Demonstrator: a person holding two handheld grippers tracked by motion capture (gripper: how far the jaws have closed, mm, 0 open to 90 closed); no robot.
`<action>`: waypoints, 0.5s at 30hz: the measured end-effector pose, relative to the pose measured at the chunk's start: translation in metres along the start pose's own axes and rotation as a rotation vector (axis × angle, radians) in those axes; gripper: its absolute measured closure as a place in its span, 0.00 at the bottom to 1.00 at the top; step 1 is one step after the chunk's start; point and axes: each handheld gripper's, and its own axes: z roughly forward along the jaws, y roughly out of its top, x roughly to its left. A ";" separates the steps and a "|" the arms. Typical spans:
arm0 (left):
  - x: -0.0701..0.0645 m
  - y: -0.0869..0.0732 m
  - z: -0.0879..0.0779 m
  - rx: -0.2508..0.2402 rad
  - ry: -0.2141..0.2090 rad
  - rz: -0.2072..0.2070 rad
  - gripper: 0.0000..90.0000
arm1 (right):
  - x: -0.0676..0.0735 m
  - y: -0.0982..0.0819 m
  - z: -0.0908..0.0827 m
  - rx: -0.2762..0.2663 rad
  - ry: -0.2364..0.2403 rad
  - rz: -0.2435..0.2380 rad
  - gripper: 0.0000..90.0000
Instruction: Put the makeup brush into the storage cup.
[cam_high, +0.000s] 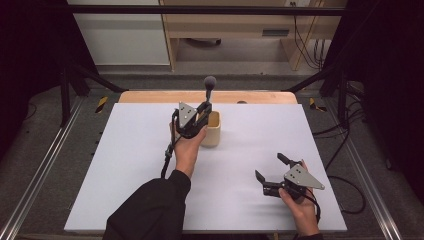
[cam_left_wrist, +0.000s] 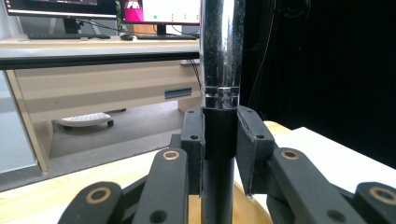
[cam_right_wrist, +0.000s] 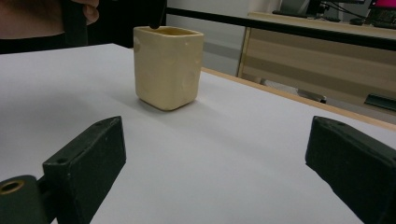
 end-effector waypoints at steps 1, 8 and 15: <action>0.000 -0.001 0.000 0.007 0.000 0.005 0.82 | 0.000 0.000 0.000 0.001 0.002 -0.002 0.06; -0.001 -0.002 0.001 0.011 -0.003 0.010 0.82 | 0.000 0.000 0.000 0.000 0.004 -0.002 0.06; -0.002 -0.004 0.001 0.017 -0.006 0.015 0.82 | 0.000 0.000 0.001 0.001 0.005 -0.002 0.06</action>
